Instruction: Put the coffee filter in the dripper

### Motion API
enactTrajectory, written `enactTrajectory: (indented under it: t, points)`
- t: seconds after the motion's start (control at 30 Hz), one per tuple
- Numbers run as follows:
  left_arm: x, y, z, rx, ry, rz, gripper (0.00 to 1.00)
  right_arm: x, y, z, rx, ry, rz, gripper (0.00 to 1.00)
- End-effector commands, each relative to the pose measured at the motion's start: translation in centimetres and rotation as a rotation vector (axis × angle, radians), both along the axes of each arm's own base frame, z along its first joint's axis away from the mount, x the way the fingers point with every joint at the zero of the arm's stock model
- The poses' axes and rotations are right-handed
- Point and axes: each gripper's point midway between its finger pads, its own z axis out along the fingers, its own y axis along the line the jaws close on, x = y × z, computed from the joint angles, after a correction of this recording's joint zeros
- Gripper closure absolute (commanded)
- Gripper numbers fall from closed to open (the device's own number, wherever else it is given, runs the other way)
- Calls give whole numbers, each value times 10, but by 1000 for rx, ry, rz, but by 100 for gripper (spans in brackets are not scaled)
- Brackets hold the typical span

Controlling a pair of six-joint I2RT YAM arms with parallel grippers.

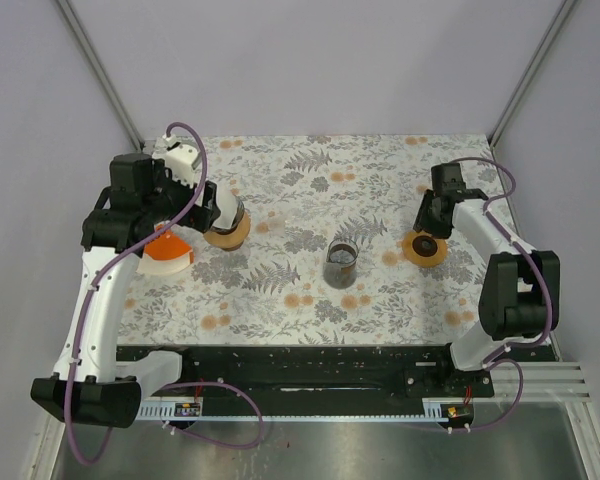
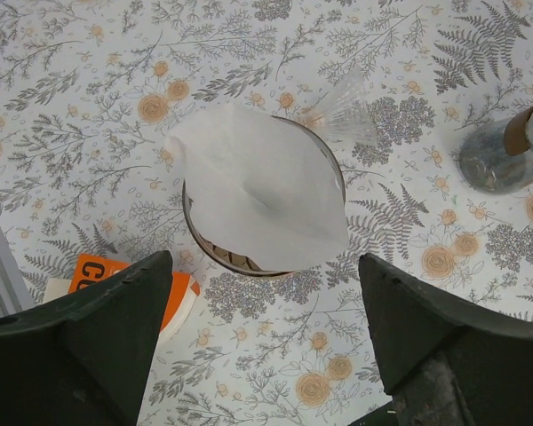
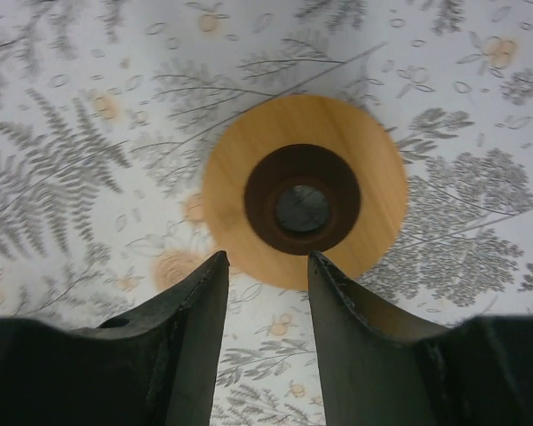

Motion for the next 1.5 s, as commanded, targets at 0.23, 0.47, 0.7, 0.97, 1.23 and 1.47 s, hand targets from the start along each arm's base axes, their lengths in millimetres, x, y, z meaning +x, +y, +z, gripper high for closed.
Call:
enactTrajectory:
  t: [0.23, 0.47, 0.7, 0.97, 1.23, 1.47]
  points:
    - [-1, -7, 1, -22, -30, -50, 10, -8, -51, -19, -176, -12, -193, 54]
    - [2, -11, -1, -35, -17, -65, 10, -10, -36, -45, -101, 42, -142, 54]
    - [4, -9, -3, -27, -12, -57, 10, -9, -33, -68, -88, 106, -121, 53]
    - [7, -11, -2, -36, -7, -58, 10, -10, -31, -79, -89, 139, -97, 82]
    - [2, -18, 8, -60, -6, -101, 10, 2, -23, -9, -49, -48, -65, 100]
    - [-13, -57, 41, -158, 9, -257, 7, 9, 44, 148, -106, -508, 116, 100]
